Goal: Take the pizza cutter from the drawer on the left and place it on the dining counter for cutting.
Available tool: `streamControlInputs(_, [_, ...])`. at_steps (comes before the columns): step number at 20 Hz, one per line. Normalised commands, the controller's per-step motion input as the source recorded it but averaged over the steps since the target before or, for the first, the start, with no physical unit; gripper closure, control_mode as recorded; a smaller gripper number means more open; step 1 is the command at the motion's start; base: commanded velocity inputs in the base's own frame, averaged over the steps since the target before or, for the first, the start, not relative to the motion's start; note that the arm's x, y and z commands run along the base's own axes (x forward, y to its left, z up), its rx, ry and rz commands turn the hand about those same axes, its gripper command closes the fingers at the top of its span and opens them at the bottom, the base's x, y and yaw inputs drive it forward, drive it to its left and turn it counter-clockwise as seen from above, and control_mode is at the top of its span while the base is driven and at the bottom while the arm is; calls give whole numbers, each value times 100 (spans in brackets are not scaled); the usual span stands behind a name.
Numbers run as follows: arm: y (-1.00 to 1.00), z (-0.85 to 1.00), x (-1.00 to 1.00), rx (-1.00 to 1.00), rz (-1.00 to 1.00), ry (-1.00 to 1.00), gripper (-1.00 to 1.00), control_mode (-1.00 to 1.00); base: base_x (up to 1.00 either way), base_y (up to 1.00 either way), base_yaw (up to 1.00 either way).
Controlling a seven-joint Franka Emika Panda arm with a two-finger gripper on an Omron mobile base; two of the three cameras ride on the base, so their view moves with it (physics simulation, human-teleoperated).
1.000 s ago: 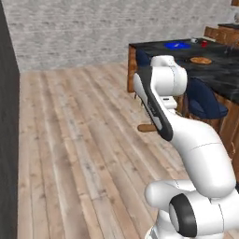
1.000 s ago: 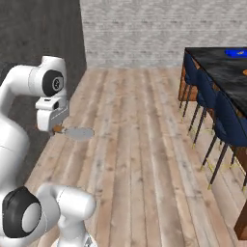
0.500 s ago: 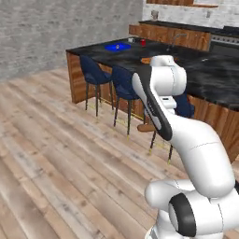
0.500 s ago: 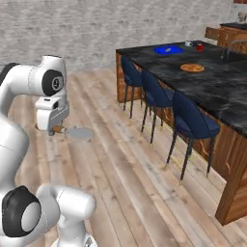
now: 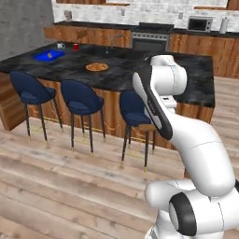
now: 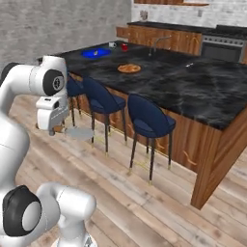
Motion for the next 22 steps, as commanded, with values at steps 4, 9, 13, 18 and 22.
streamControlInputs(4, [0, 0, 0, 0, 0, 0, 100, 100, 87, 78, -64])
streamControlInputs(9, [0, 0, 0, 0, 0, 0, 100, 100, 96, 100, -49])
streamControlInputs(13, [0, 0, 0, 0, 0, 0, 100, 100, 96, 100, -29])
streamControlInputs(18, [0, 0, 0, 0, 0, 0, 100, 100, 89, 100, -24])
streamControlInputs(22, [0, 0, 0, 0, 0, 0, 100, 100, 90, 100, -23])
